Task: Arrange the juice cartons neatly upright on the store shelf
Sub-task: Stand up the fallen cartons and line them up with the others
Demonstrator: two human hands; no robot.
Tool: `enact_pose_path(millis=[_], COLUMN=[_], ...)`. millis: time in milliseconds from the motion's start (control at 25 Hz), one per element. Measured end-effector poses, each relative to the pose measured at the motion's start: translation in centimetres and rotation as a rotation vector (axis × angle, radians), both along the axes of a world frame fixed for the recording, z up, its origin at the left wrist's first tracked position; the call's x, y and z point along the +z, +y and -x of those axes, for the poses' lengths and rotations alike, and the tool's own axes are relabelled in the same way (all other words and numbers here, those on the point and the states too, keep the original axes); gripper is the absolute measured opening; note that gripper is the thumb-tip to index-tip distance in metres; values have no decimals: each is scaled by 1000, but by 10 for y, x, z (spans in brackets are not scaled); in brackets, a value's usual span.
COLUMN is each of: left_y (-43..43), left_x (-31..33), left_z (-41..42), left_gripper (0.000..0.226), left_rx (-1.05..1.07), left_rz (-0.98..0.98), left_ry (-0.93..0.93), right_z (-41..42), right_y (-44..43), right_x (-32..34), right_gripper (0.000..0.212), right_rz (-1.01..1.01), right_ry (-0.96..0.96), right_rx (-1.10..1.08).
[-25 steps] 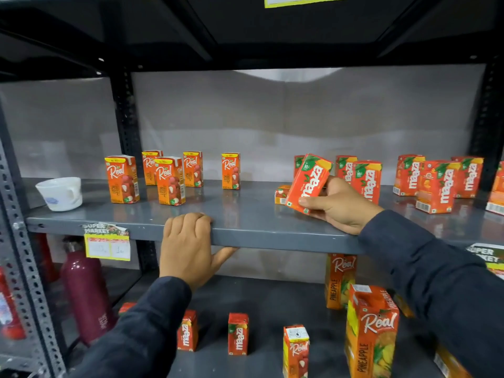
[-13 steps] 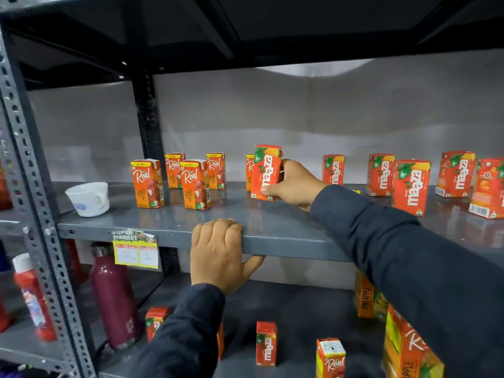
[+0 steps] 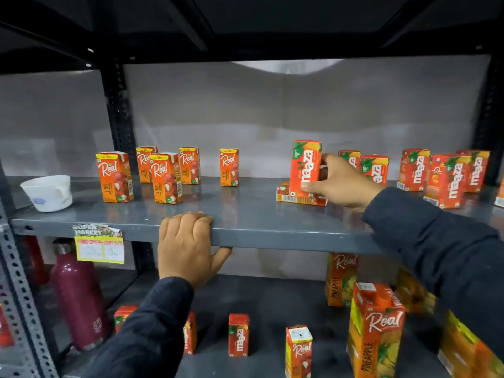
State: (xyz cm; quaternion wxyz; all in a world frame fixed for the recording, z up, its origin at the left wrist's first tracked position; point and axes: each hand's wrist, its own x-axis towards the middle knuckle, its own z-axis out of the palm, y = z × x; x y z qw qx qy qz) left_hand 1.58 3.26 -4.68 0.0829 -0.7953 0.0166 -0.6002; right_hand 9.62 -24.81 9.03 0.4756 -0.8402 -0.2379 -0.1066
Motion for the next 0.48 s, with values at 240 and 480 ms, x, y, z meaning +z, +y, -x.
enact_pose_path(millis=[240, 480], left_y=[-4, -6], left_x=[2, 4], left_z=[5, 9], left_gripper=[53, 55], left_rx=[15, 31], left_rz=[32, 45], left_ry=[44, 101], right_z=[3, 6], right_y=[-29, -16], right_x=[-3, -20], right_gripper=[54, 49], right_rz=[117, 268], right_ry=[-55, -100], right_rx=[-174, -277])
